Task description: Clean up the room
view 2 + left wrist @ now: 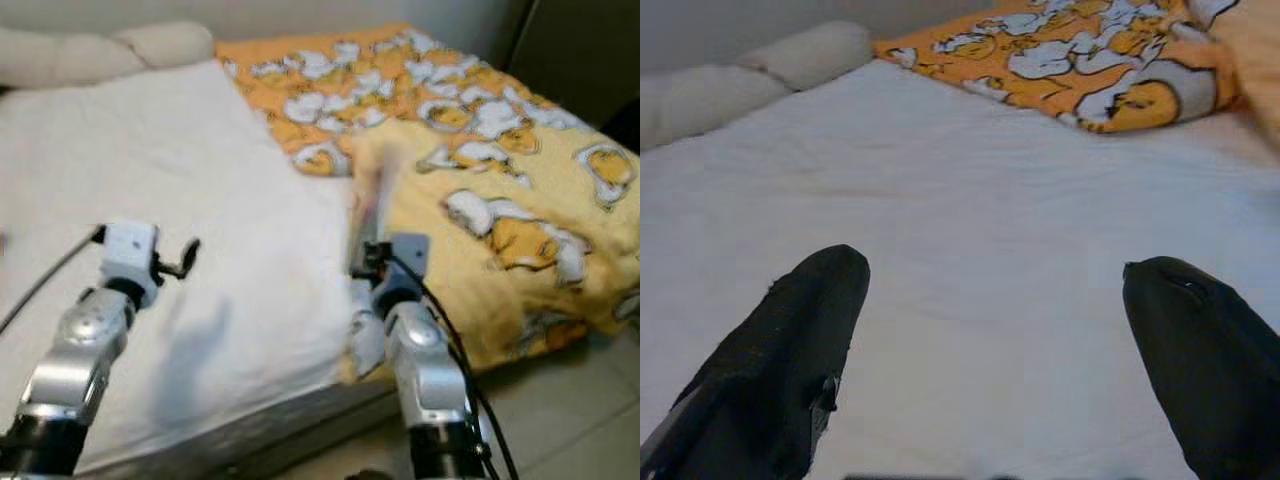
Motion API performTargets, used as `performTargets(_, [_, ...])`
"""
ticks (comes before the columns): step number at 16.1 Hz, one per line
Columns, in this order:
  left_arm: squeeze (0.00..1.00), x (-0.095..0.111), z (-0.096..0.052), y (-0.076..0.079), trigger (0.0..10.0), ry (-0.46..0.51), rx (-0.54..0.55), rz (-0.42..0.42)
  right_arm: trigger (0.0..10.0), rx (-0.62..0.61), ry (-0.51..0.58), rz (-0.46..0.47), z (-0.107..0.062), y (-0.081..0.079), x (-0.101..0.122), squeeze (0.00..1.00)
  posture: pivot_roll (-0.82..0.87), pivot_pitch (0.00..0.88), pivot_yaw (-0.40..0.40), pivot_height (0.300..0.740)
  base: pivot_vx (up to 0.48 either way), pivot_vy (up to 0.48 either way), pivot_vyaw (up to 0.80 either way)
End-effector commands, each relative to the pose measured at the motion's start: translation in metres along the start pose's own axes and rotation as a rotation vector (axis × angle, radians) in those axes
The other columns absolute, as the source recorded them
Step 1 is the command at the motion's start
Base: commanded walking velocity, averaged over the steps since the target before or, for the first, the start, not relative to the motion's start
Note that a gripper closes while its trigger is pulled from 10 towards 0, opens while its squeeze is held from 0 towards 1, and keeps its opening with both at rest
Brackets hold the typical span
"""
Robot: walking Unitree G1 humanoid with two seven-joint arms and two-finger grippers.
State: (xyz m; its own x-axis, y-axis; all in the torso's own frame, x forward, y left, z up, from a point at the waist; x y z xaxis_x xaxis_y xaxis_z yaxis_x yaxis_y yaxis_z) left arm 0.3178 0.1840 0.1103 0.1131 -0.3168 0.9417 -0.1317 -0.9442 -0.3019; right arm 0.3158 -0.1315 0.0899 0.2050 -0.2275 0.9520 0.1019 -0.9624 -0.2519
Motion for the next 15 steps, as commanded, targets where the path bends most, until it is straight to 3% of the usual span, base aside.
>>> performTargets(1, [0.00, 0.0046, 0.0030, 0.0085, 10.0, 0.013, -0.022, 0.003, 10.0, -0.001, 0.048, -0.014, 0.0013, 0.0034, 0.0132, 0.00, -0.02, 0.000, 0.012, 0.740, 0.000, 0.480, 0.00])
performTargets(9, [0.00, 0.0068, 0.0069, 0.0087, 10.0, 0.022, -0.018, -0.002, 10.0, -0.011, 0.050, -0.011, 0.0049, 0.0050, 0.0161, 0.00, -0.02, 0.000, 0.013, 0.740, 0.000, 0.473, 0.00])
performTargets(15, [0.00, 0.0118, 0.0089, 0.0112, 10.0, 0.051, -0.016, -0.001, 10.0, -0.039, 0.044, -0.025, 0.0076, 0.0078, 0.0151, 0.00, -0.02, 0.000, 0.017, 0.740, 0.000, 0.000, 0.00])
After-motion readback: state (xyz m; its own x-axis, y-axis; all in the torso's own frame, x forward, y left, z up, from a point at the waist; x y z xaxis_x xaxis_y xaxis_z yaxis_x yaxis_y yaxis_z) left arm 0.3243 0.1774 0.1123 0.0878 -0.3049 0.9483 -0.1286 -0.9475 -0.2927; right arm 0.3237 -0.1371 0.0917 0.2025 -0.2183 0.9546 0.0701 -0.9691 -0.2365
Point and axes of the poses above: a point about 5 cm out from each wrist's last joint towards the gripper, its own z axis pointing out of the wrist towards the gripper, its own x axis along the axis of the wrist's last joint, y = z × x, the point moved 2 cm from there along z, pointing out of the wrist towards the gripper, and after that the axes turned 5 degrees about z, right-handed, at the moved point
